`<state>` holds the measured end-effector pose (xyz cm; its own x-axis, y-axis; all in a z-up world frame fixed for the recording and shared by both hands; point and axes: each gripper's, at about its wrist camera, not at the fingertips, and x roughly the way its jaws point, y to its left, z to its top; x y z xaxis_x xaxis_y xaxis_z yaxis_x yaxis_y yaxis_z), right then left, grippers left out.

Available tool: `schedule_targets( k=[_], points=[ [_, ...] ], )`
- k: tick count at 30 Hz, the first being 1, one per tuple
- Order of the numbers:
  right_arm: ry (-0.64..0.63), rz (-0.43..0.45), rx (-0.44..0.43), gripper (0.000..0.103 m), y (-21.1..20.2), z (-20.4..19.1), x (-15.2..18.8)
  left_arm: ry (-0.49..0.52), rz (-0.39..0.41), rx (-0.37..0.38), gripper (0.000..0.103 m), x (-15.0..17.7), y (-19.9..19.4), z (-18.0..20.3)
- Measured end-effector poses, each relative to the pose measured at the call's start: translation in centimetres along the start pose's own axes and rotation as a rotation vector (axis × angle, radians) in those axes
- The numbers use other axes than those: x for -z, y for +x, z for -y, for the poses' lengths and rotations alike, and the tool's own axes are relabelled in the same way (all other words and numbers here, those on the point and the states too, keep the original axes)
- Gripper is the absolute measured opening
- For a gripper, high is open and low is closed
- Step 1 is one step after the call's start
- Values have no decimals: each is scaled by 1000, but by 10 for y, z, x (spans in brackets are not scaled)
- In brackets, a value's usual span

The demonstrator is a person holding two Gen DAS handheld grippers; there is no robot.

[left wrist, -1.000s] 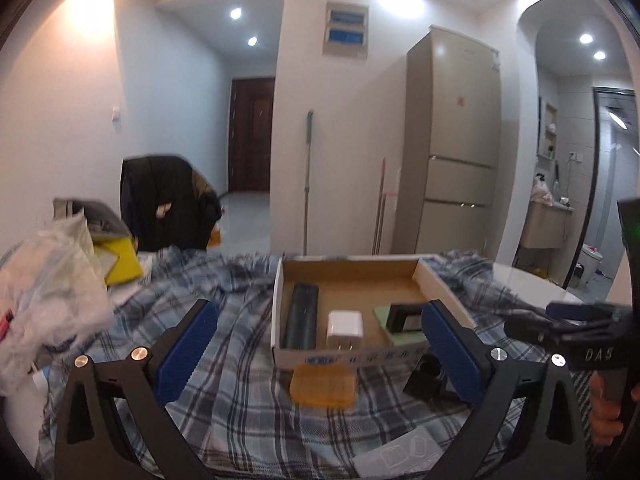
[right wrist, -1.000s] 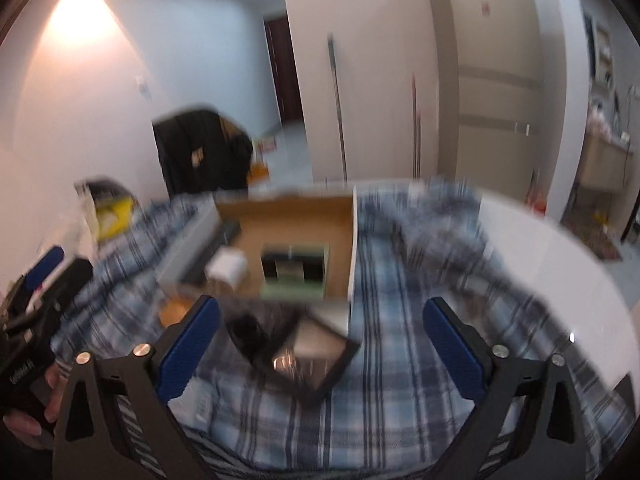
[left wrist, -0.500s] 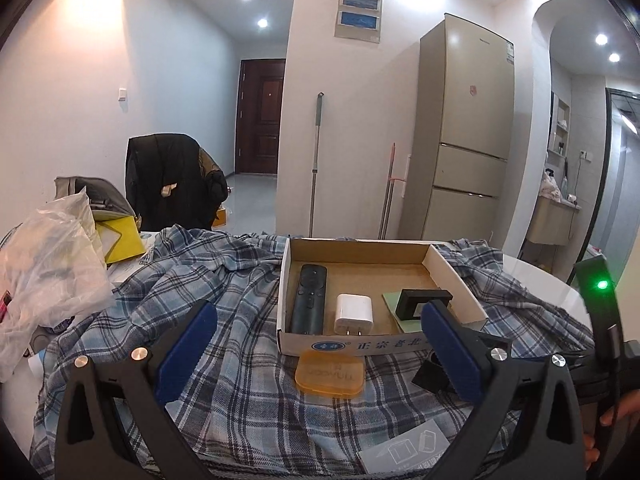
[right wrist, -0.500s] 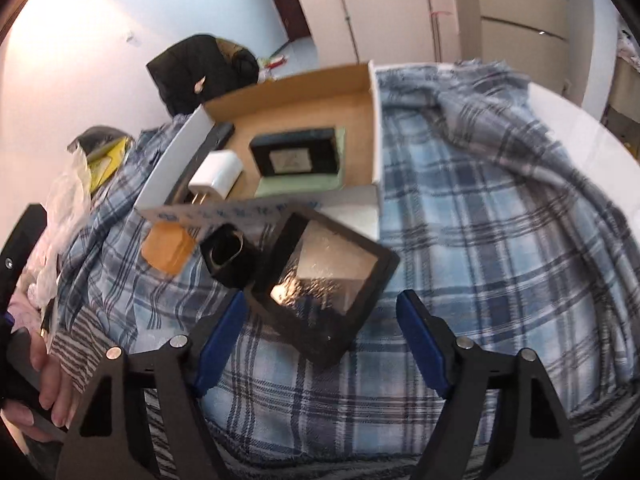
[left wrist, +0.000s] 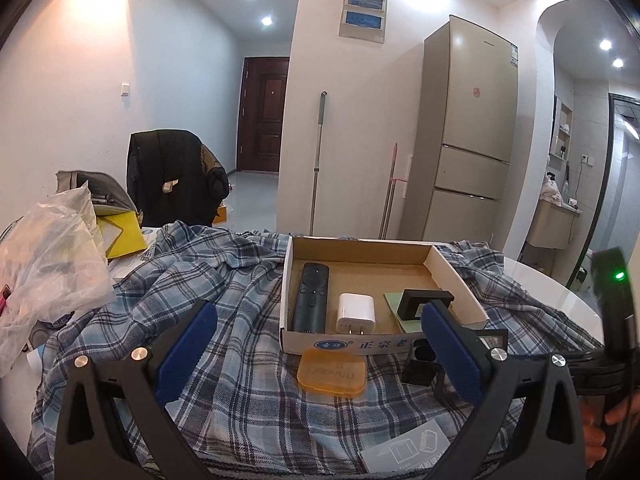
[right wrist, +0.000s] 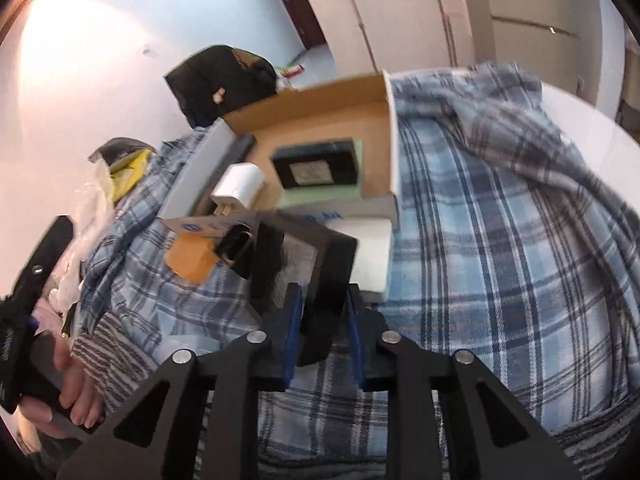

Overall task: Organize rigid objects
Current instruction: 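Lift the black frame with the right gripper while the left gripper moves to the clear card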

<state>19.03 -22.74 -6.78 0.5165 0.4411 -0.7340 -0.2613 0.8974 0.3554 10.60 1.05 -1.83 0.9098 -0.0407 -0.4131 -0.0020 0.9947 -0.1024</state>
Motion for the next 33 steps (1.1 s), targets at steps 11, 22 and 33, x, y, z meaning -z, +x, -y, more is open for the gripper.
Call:
schedule_targets(
  k=[11, 22, 33],
  points=[
    [-173, -32, -175, 18, -4, -38, 7, -1, 5, -9, 103, 0, -4, 1],
    [-215, -141, -248, 19, 13, -54, 23, 0, 2, -10, 103, -1, -3, 0],
    [-250, 156, 155, 18, -37, -44, 7, 39, -119, -10, 103, -3, 11, 1]
  ],
)
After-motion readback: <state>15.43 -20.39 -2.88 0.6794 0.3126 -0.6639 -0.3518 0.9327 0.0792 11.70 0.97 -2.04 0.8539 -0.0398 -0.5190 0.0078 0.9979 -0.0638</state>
